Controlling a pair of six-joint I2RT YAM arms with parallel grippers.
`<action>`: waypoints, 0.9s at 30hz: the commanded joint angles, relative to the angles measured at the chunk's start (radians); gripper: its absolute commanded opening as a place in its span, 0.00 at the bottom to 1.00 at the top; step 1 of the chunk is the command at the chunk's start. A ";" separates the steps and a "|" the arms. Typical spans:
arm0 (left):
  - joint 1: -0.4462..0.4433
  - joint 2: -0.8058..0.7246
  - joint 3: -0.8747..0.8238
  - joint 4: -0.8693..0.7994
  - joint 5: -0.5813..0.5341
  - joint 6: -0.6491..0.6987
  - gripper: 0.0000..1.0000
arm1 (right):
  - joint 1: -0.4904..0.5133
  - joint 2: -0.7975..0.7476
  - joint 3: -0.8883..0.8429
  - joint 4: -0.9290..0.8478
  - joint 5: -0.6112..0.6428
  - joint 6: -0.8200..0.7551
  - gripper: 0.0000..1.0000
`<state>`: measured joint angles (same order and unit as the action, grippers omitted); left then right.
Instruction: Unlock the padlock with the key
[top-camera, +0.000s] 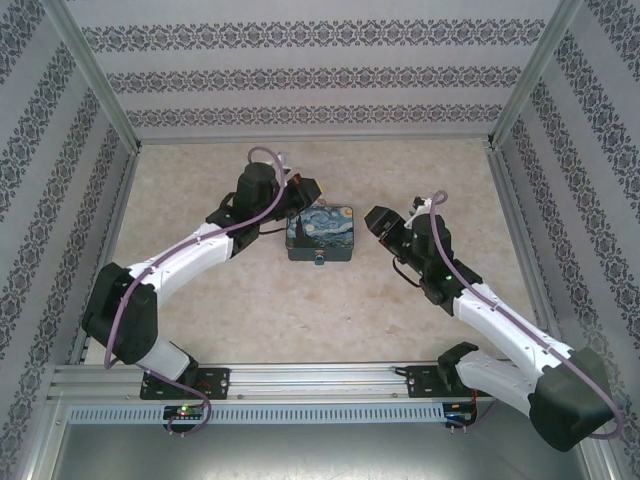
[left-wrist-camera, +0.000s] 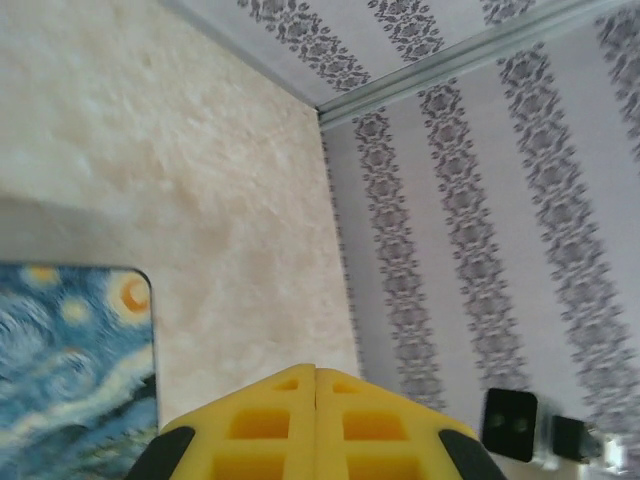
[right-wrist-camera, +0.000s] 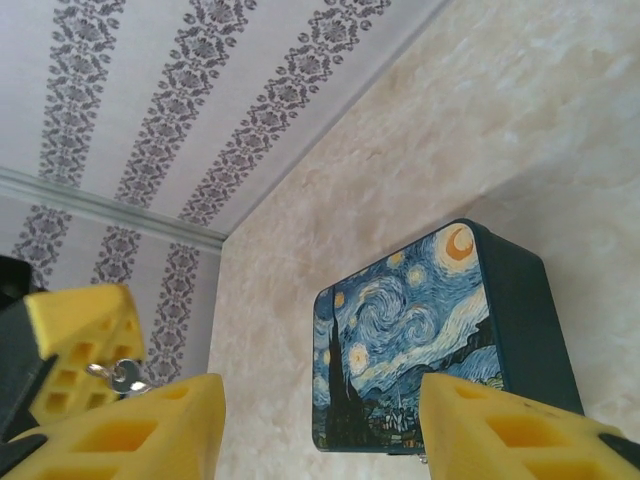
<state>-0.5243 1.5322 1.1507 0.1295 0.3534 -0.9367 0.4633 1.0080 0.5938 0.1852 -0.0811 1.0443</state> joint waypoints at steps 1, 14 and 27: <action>-0.027 0.009 0.123 -0.350 -0.178 0.428 0.00 | -0.012 0.018 0.049 0.020 -0.124 -0.081 0.54; -0.068 0.059 0.155 -0.314 -0.110 0.481 0.00 | -0.016 0.175 0.126 0.173 -0.236 -0.052 0.52; -0.067 0.060 0.028 0.102 0.107 0.211 0.00 | -0.122 0.286 0.048 0.625 -0.494 0.020 0.43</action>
<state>-0.5827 1.5871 1.1893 0.0677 0.3981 -0.6312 0.3443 1.2804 0.6640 0.6556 -0.4965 1.0348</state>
